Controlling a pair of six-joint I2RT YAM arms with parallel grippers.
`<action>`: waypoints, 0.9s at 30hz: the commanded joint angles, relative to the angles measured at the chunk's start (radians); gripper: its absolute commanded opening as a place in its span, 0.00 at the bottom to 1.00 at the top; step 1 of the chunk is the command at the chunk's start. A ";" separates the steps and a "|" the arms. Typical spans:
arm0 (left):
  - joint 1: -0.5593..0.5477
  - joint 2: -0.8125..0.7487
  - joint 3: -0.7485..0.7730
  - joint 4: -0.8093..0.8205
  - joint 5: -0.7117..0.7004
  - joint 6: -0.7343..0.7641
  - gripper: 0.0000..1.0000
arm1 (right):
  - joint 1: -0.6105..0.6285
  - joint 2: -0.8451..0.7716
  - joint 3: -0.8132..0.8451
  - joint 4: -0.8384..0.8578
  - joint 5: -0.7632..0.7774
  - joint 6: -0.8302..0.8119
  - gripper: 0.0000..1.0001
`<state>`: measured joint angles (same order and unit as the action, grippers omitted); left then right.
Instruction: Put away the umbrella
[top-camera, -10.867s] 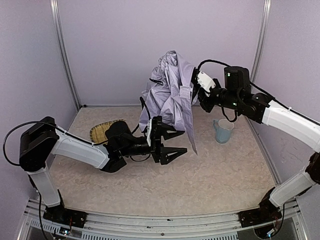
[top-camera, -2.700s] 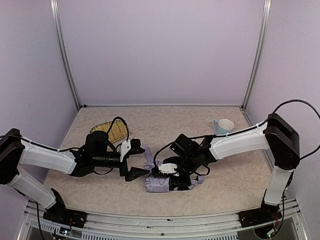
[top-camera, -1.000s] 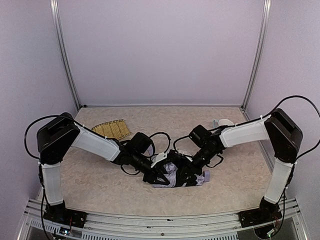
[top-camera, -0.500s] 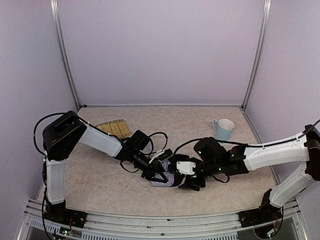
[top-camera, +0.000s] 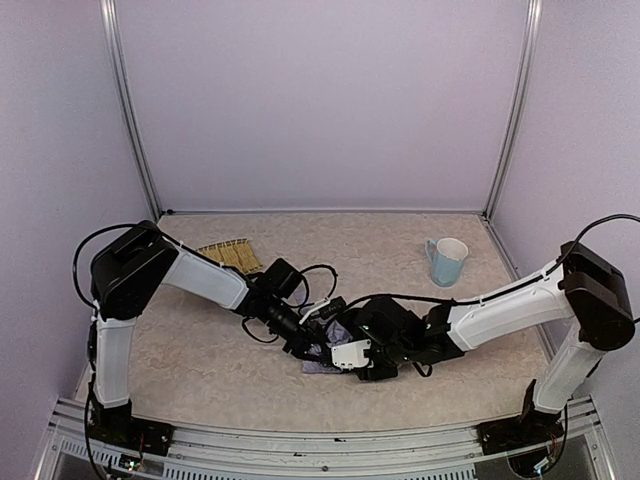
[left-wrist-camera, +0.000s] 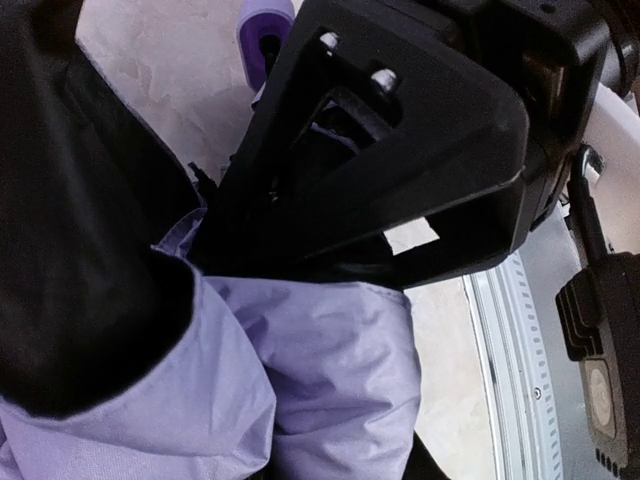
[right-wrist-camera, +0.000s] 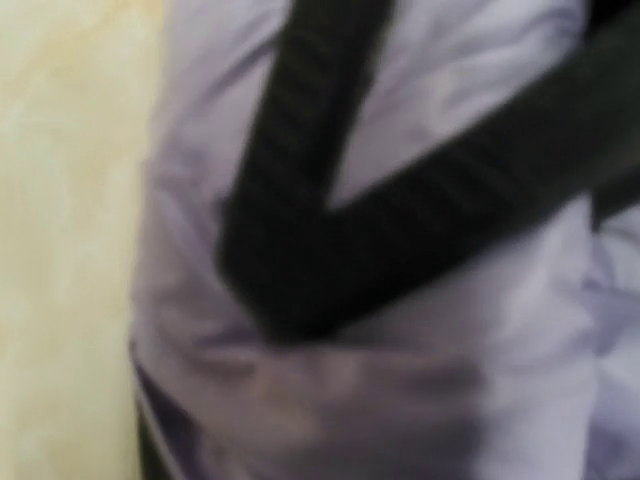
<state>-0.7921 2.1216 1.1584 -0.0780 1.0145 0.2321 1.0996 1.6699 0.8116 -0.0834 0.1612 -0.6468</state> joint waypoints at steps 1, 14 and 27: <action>0.007 0.110 -0.050 -0.256 -0.169 0.016 0.19 | 0.013 0.063 0.031 -0.045 0.049 0.006 0.40; -0.010 -0.381 -0.232 0.118 -0.530 -0.012 0.99 | 0.009 0.073 0.063 -0.277 -0.173 0.117 0.02; -0.167 -1.063 -0.923 1.170 -0.839 -0.028 0.99 | -0.146 0.278 0.259 -0.670 -0.691 0.168 0.08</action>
<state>-0.9646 1.1027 0.2604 0.8787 0.0738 0.2840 0.9848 1.8000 1.0798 -0.4217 -0.2794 -0.5213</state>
